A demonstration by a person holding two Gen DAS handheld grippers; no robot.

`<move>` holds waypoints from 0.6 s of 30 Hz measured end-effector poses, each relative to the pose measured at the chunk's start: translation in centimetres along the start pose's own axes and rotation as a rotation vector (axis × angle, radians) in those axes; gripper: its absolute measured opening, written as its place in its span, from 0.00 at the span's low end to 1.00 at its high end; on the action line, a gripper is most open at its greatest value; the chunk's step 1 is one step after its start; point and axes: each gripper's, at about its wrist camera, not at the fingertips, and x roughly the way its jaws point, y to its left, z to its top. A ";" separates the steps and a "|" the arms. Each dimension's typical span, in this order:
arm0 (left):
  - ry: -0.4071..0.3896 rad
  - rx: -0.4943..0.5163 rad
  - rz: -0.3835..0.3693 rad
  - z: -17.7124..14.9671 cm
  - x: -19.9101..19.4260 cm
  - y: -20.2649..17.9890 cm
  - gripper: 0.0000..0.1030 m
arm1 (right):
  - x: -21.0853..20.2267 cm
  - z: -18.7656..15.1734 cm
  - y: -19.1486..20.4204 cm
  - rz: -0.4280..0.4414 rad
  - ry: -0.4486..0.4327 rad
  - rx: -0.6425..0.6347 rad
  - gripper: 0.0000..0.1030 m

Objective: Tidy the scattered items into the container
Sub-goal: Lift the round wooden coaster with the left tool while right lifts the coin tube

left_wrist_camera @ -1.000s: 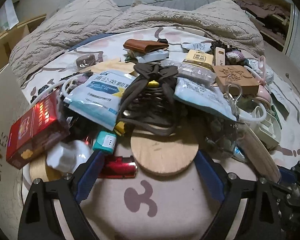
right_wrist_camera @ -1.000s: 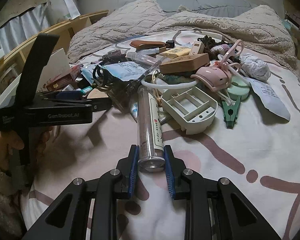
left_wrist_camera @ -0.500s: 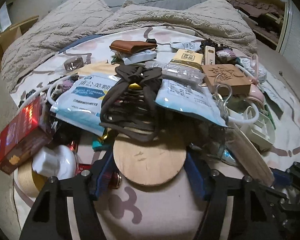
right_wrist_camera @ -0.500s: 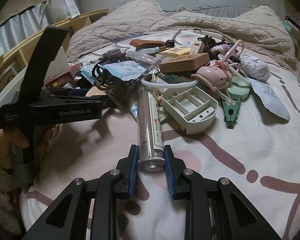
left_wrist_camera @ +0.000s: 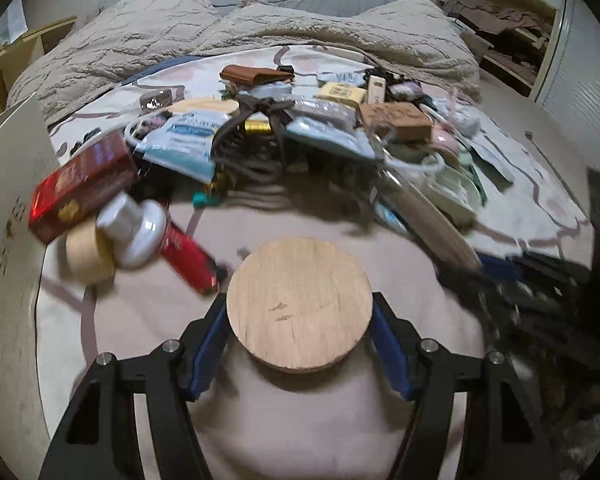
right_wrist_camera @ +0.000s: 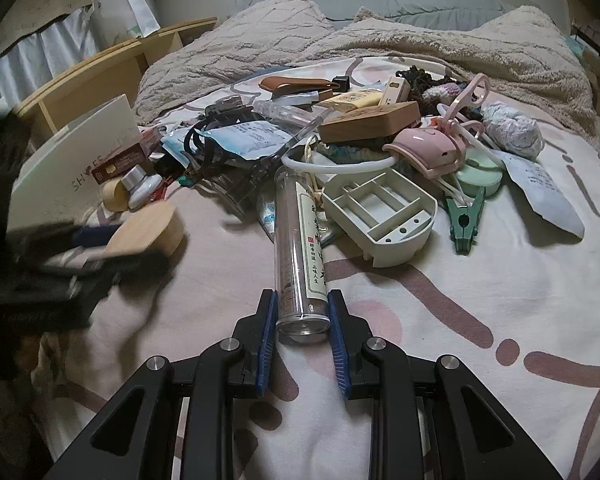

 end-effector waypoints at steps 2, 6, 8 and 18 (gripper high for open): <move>0.008 0.003 0.000 -0.8 -0.4 -0.1 0.65 | 0.0 0.0 -0.3 0.016 0.000 0.013 0.25; 0.017 0.005 0.003 -2.5 -1.0 0.1 0.65 | 0.1 0.0 -0.3 0.023 0.002 0.019 0.25; 0.016 0.008 0.004 -3.3 -1.2 0.2 0.65 | 0.1 0.0 -0.2 0.020 0.002 0.017 0.25; 0.004 -0.028 0.011 -6.1 -2.9 0.1 0.65 | 0.0 0.0 0.2 -0.005 0.000 -0.004 0.25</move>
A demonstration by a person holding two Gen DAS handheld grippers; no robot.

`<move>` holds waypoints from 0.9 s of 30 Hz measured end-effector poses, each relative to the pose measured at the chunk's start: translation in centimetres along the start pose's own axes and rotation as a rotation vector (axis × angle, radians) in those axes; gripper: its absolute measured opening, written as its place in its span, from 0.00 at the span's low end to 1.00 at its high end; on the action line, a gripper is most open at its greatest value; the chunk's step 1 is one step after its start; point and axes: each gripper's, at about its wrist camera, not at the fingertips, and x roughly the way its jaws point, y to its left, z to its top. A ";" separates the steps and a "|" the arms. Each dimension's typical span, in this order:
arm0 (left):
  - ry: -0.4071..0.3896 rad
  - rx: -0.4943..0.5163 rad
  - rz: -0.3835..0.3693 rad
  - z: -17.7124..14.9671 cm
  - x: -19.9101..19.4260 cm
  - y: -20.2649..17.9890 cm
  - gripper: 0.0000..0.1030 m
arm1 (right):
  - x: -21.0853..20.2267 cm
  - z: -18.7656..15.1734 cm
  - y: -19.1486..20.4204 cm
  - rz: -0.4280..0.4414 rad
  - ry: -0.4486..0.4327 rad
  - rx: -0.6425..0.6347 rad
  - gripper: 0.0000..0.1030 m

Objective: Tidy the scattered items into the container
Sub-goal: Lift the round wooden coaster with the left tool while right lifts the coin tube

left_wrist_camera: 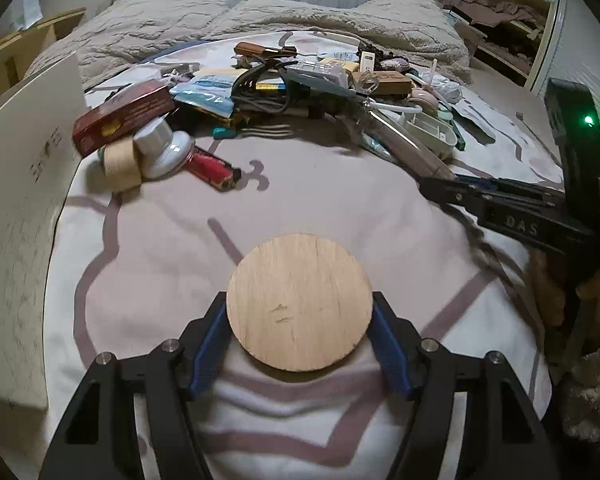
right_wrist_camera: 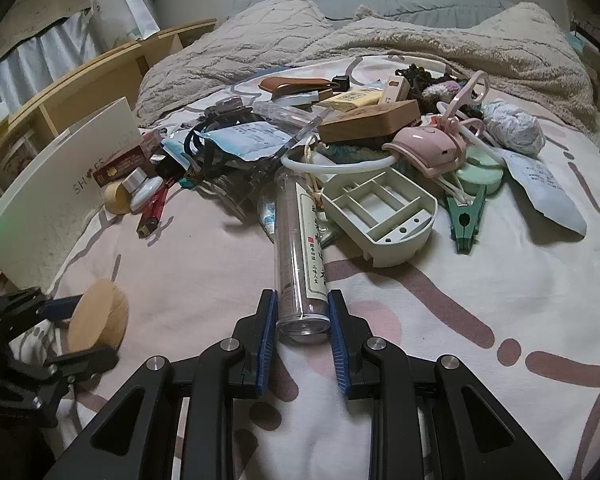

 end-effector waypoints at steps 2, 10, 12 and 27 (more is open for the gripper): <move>-0.008 -0.019 0.002 -0.5 -0.3 0.0 0.65 | -0.1 0.0 0.0 -0.002 0.000 -0.001 0.25; -0.041 -0.059 -0.005 -1.3 -0.6 0.3 0.66 | -2.1 -1.3 1.0 -0.015 0.030 -0.016 0.25; -0.050 -0.064 -0.010 -1.4 -0.7 0.4 0.66 | -2.9 -2.0 1.4 -0.017 0.038 -0.030 0.25; -0.101 -0.087 -0.018 -1.5 -0.3 -0.1 0.83 | -5.9 -4.9 2.6 -0.055 0.078 -0.055 0.25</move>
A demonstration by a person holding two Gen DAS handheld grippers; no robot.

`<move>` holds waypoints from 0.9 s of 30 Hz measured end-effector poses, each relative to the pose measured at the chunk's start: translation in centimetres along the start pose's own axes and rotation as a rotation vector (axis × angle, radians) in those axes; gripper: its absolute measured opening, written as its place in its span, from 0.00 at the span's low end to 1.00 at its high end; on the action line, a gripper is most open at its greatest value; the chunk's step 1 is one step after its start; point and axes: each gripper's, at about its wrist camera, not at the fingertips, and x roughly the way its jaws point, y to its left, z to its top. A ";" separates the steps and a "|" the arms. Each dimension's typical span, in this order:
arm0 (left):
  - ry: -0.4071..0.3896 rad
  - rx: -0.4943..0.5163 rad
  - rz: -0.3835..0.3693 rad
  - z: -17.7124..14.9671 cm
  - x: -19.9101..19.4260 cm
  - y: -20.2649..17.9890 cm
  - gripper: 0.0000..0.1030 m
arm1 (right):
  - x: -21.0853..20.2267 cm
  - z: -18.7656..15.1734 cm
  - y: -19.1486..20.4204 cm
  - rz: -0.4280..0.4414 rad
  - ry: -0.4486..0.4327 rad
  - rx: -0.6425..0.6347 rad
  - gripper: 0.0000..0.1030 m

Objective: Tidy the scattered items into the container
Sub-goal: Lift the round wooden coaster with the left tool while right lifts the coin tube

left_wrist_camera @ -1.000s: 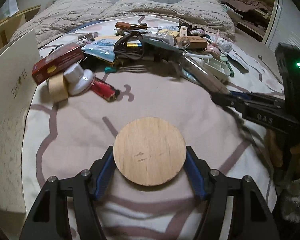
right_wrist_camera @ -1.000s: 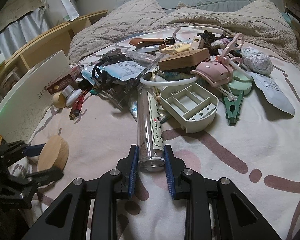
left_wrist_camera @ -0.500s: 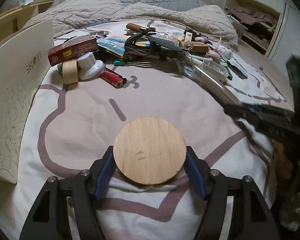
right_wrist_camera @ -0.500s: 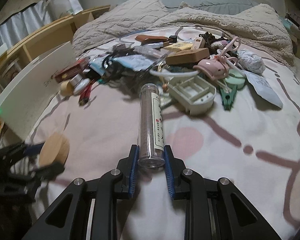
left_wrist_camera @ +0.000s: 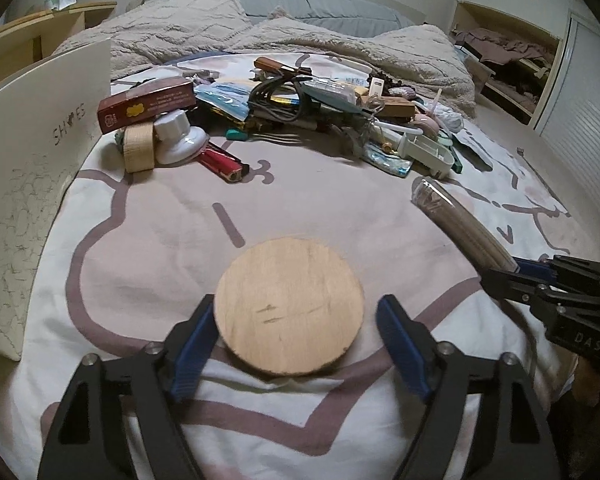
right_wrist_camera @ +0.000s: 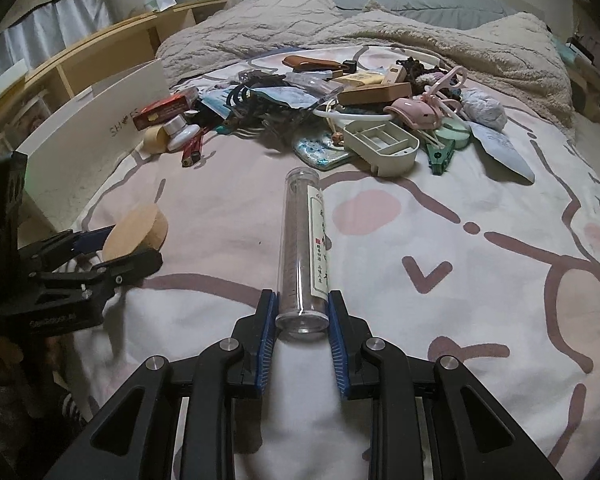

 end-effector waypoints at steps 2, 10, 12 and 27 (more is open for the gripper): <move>-0.002 0.004 0.005 0.0 0.2 -0.2 0.85 | 0.3 0.3 0.0 -0.005 0.001 0.004 0.25; -0.018 0.010 0.008 -0.3 0.2 -0.3 0.86 | 1.8 1.8 0.1 -0.024 -0.009 0.003 0.25; -0.016 0.011 0.008 -0.3 0.2 -0.4 0.87 | 2.1 2.2 0.1 -0.027 -0.012 0.003 0.25; 0.009 0.020 0.020 0.2 0.5 -0.6 0.91 | 2.2 1.6 -0.1 -0.004 -0.130 -0.008 0.25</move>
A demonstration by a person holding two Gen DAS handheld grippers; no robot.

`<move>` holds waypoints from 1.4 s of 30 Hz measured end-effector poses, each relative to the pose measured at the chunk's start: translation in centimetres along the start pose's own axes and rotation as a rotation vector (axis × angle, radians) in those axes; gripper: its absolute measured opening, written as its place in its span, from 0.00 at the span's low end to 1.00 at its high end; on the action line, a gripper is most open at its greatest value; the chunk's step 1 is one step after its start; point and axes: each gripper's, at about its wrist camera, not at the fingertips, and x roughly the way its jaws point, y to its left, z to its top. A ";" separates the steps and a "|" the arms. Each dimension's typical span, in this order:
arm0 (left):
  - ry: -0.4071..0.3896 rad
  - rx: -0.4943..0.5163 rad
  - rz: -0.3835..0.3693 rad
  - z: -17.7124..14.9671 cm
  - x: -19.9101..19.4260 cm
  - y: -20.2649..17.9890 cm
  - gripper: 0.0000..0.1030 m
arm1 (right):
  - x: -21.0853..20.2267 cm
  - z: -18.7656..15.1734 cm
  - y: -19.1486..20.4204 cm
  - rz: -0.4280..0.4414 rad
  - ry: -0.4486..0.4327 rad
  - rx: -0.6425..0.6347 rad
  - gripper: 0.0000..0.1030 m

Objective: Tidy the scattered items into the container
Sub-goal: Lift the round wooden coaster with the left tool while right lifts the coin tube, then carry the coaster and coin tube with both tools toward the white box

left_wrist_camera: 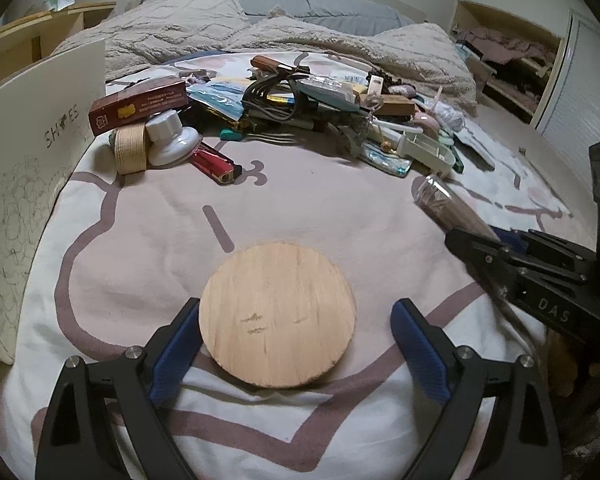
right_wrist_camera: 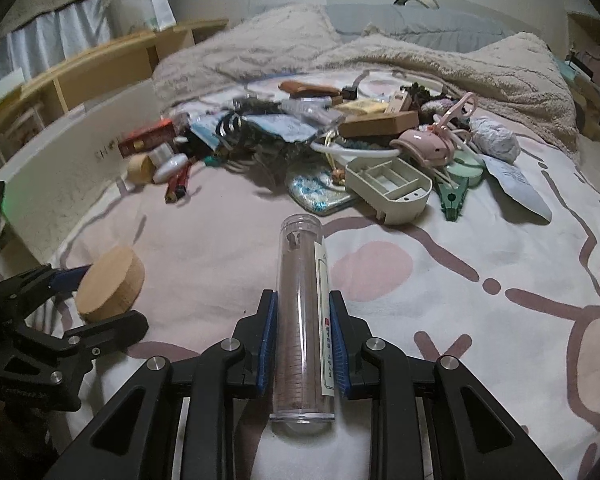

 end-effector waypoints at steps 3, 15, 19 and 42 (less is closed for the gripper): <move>0.009 -0.006 0.000 0.1 0.1 0.1 0.91 | -0.4 -0.2 -0.4 0.026 -0.040 0.015 0.25; 0.011 -0.008 0.029 0.3 0.4 0.0 0.91 | -2.4 -0.9 -0.6 0.188 -0.198 0.001 0.25; 0.009 -0.006 0.047 0.6 0.5 0.1 0.87 | -2.4 -1.0 -0.4 0.202 -0.209 -0.014 0.25; 0.006 -0.030 0.048 0.7 0.0 0.7 0.66 | -2.3 -1.3 -1.1 0.345 -0.211 0.027 0.25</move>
